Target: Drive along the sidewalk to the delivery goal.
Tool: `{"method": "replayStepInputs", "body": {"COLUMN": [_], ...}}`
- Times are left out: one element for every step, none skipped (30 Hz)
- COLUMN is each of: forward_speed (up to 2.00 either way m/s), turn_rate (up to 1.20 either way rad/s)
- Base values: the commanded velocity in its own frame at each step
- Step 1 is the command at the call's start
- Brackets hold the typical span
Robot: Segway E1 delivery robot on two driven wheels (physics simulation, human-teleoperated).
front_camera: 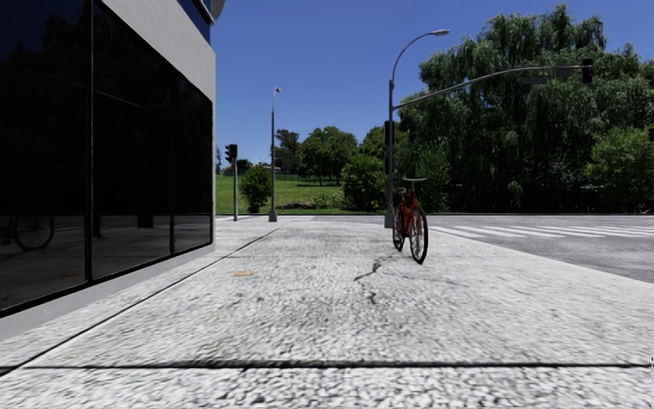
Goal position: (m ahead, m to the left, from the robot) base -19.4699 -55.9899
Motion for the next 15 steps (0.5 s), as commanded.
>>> {"method": "replayStepInputs", "body": {"forward_speed": [2.0,2.0,2.0,2.0,2.0,2.0,2.0,2.0,2.0,2.0,2.0,2.0,2.0,2.0,2.0], "turn_rate": [0.0,0.0,0.0,0.0,0.0,0.0,0.0,0.0,0.0,0.0,0.0,0.0,0.0,0.0,0.0]}}
